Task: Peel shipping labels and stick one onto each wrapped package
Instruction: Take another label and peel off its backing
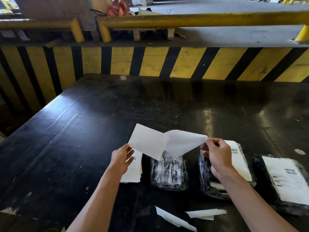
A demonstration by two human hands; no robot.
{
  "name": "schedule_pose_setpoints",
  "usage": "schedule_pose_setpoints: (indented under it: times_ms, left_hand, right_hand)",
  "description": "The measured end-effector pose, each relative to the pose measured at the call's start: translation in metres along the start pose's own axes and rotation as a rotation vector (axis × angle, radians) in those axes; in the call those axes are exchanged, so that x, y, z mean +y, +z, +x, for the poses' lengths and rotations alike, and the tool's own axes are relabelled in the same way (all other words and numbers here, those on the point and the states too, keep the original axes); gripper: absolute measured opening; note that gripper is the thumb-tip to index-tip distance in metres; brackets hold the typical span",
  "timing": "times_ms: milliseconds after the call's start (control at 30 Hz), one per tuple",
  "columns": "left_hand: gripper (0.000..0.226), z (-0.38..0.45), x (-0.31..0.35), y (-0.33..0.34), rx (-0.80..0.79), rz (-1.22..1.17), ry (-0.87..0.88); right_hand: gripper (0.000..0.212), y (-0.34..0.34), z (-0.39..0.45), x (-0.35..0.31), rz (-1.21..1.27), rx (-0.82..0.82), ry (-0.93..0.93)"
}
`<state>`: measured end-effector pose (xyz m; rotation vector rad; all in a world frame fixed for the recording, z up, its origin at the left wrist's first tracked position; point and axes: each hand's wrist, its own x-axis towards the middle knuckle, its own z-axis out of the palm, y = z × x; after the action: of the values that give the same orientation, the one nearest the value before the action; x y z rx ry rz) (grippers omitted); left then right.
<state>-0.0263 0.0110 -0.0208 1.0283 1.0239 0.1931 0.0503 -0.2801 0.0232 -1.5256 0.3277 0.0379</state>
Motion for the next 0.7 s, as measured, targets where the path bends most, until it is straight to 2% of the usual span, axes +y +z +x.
schedule_pose_setpoints:
  times_ms: [133, 200, 267, 400, 567, 700]
  left_hand:
    - [0.016, -0.001, 0.006, -0.005, 0.035, -0.014, 0.052]
    - [0.017, -0.004, 0.009, -0.004, 0.034, -0.008, 0.097]
    - [0.018, -0.009, 0.013, -0.001, 0.011, 0.004, 0.154]
    - [0.018, -0.024, 0.022, 0.007, -0.127, 0.011, 0.272]
    - [0.018, -0.043, 0.024, 0.011, -0.233, 0.023, 0.327]
    - [0.017, -0.052, 0.011, 0.011, -0.256, 0.047, 0.312]
  right_hand:
    - [0.008, -0.006, -0.002, -0.013, 0.081, 0.095, -0.105]
    - [0.012, -0.008, -0.008, -0.021, 0.092, 0.074, -0.209]
    - [0.014, -0.008, -0.015, -0.028, 0.058, -0.038, -0.306]
    - [0.011, -0.007, -0.03, -0.023, -0.134, -0.39, -0.407]
    - [0.008, -0.008, -0.053, 0.013, -0.44, -0.799, -0.34]
    - [0.011, -0.017, -0.063, 0.075, -0.706, -0.878, -0.282]
